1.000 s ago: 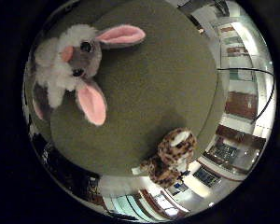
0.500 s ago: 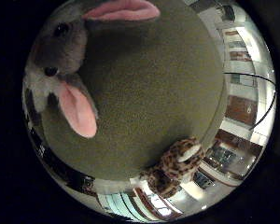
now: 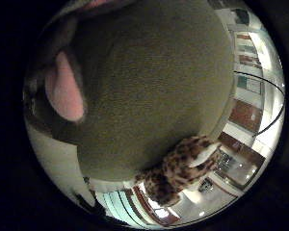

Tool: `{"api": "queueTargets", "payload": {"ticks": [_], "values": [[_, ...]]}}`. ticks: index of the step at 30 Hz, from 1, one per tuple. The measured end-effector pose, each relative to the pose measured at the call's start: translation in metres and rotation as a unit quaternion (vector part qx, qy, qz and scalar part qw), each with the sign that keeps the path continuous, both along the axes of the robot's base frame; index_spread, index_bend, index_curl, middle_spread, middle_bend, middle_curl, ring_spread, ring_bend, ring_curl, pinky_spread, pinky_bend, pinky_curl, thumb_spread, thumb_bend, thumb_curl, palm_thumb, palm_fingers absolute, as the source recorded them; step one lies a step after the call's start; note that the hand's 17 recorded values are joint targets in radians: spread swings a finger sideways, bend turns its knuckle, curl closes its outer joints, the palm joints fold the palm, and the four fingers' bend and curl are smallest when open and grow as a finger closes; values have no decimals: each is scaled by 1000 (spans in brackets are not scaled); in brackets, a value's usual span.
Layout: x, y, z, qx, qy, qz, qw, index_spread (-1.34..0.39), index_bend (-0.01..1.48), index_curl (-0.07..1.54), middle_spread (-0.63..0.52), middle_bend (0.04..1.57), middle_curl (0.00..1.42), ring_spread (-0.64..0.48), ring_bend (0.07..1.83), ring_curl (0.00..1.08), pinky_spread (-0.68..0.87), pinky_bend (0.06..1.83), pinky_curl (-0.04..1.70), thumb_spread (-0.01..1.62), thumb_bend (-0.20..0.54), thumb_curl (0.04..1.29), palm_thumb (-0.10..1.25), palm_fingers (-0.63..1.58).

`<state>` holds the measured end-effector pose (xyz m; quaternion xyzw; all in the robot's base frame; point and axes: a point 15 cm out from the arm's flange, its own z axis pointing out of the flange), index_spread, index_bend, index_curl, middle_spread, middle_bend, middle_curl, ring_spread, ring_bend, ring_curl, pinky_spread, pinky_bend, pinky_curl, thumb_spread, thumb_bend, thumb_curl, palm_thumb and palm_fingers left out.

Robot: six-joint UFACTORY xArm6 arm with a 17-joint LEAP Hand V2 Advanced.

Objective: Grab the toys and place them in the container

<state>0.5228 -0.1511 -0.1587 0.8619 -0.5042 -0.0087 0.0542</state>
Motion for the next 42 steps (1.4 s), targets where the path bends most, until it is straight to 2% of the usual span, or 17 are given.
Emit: {"api": "queueTargets", "payload": {"ticks": [2,5,14,23,27,31,37,42], "values": [[9,-20,12,-3,-35,-9,999,-411,896,812,-260,1075,800,-277,1243,669,-233,1474,368,1069,-10,337,690,1125],[5,-37,27,-4,-60,-12,998,-370,1011,898,-244,1179,879,-276,1308,738,-212,1552,439,1071,-8,354,765,1086],[-1,-44,75,-10,-92,-18,996,-280,1100,955,-198,1252,938,-265,1322,840,-173,1586,563,1092,-5,452,1021,1070],[5,-24,172,-22,-134,-6,991,-252,1111,949,-182,1264,939,-269,1299,892,-173,1557,642,1063,-13,531,1065,1078],[1,-6,209,-17,-129,-10,991,-247,1118,947,-179,1270,935,-271,1291,910,-171,1537,677,1056,-13,558,1067,1078],[11,22,253,-9,-146,-5,989,-244,1118,945,-176,1275,930,-273,1288,925,-172,1520,708,1054,-14,580,1065,1080],[-1,84,304,30,-124,7,992,-242,1119,942,-164,1280,924,-275,1278,942,-167,1494,750,1055,-13,608,1058,1081],[-9,157,341,73,-119,40,989,-242,1119,941,-161,1281,920,-277,1271,952,-163,1474,781,1047,-14,624,1055,1083]]}}
